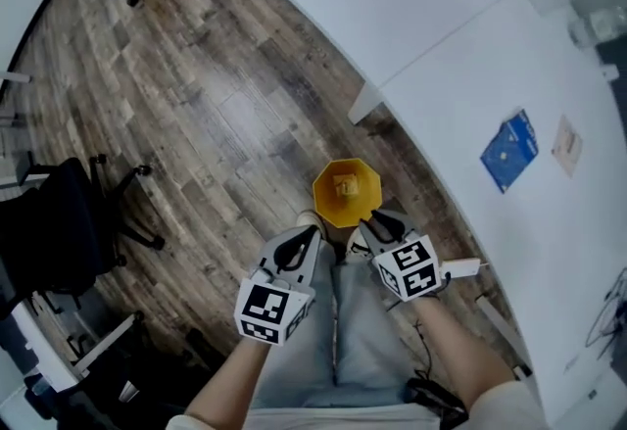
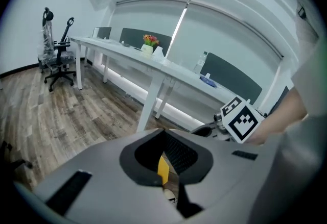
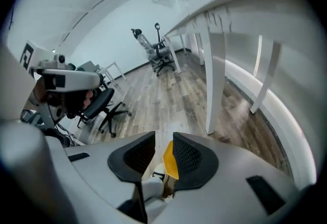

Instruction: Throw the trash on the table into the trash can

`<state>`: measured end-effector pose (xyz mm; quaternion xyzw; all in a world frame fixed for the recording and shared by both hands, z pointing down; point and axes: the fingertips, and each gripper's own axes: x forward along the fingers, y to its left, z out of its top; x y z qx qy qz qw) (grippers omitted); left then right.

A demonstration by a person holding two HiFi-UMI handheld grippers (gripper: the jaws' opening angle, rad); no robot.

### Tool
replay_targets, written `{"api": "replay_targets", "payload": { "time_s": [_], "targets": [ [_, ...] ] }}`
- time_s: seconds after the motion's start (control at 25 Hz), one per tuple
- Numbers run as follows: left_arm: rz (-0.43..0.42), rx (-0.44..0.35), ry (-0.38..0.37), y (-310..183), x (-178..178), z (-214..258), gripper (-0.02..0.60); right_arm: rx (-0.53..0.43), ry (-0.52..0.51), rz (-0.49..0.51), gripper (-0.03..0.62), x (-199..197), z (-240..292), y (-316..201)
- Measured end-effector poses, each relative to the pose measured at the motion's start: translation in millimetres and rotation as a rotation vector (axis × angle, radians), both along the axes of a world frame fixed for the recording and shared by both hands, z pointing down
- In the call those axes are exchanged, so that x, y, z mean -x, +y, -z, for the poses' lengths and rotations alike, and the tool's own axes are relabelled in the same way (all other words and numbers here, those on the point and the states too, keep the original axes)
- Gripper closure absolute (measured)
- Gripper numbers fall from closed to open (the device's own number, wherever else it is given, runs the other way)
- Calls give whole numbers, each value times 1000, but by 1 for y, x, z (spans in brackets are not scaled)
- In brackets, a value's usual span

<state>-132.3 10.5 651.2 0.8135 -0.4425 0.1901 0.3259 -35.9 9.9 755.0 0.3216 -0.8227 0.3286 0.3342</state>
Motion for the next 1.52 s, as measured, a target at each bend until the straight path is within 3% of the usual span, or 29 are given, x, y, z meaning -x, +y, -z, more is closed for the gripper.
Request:
{"api": "replay_targets", "payload": {
  "time_s": [0.2,0.56,0.72,0.84,1.04,1.52],
  "targets": [
    [-2,-19,13,0,-4,61,581,-50,-45,-38,538,-12,89,-8],
    [-60,-76,26,11,-26,171,581,-202,-94,-109,553,-36,242,-5],
    [-44,-94,23,11,-24,206,581,-246,-112,-104,556,-35,288,3],
    [-36,-98,49,12,-27,227,581,-288,-94,-100,559,-41,314,2],
    [-64,-133,10,13,-32,252,581,-330,-138,-142,561,-55,346,-5],
    [-68,-133,-9,8,-33,270,583,-359,-161,-125,562,-54,365,-10]
  ]
}}
